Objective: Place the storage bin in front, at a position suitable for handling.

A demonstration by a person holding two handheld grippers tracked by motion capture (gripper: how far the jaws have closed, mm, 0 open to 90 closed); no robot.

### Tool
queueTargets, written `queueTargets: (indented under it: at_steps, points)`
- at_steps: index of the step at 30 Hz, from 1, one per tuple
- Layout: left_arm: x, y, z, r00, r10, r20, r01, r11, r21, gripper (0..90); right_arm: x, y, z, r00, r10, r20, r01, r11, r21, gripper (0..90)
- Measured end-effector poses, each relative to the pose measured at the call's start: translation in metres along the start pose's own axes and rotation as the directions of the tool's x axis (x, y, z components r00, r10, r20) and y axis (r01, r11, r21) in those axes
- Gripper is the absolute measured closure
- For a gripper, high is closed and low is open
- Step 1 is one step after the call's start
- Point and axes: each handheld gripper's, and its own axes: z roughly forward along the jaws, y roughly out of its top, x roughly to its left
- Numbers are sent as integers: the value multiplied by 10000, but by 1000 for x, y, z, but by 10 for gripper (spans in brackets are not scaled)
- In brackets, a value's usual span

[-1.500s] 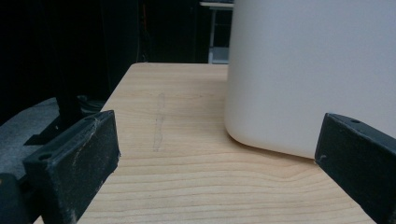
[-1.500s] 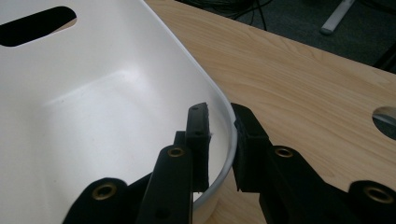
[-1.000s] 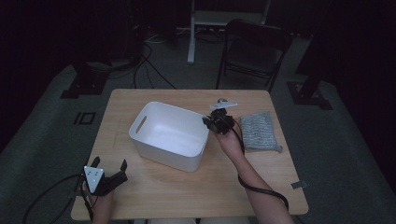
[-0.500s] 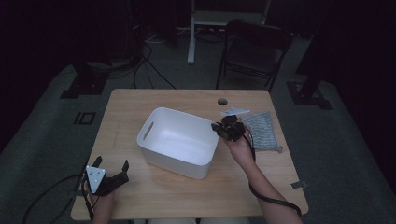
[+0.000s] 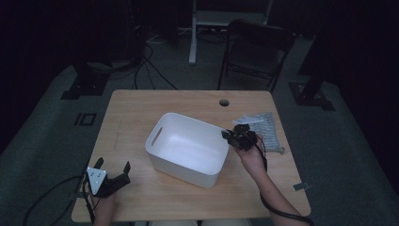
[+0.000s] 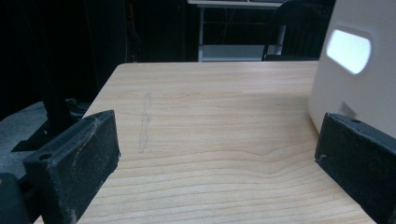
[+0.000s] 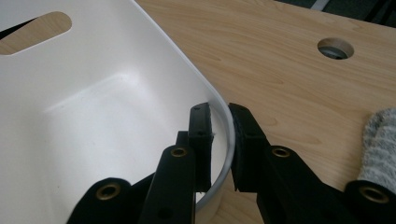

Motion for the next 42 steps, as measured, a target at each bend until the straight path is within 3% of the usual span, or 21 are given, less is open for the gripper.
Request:
queueTargets:
  at_steps: [3,8,23,28,31,36,40,42]
  points:
    - [0,0,1,9996,-86,260,86,10000,18,0,-2,-5,-6,10000,2,16,-2,10000,-30,804]
    - [-1,0,1,9995,-147,265,149,9998,-98,0,-3,-10,-12,10000,4,15,-4,10000,-59,802]
    - [-4,0,0,9996,199,180,-196,9997,-168,0,-14,-29,-33,9995,303,-86,-305,9992,-272,801]
    - [-3,0,1,9998,113,173,-111,9999,-126,0,-17,-32,-38,9997,247,-33,-248,9995,-210,802]
    - [-3,0,1,9993,25,374,-23,10000,-62,0,-19,-32,-39,9996,286,-61,-287,9993,-220,801]
    - [-8,0,0,9976,560,402,-560,9984,-14,0,-18,-32,-39,9995,297,-54,-298,9993,-228,802]
    - [-9,1,0,9965,336,765,-353,9991,213,0,-17,-33,-39,9998,206,62,-204,9996,-217,803]
    - [-8,2,0,9951,17,991,-82,9978,653,0,-17,-33,-39,9997,245,58,-243,9994,-226,800]
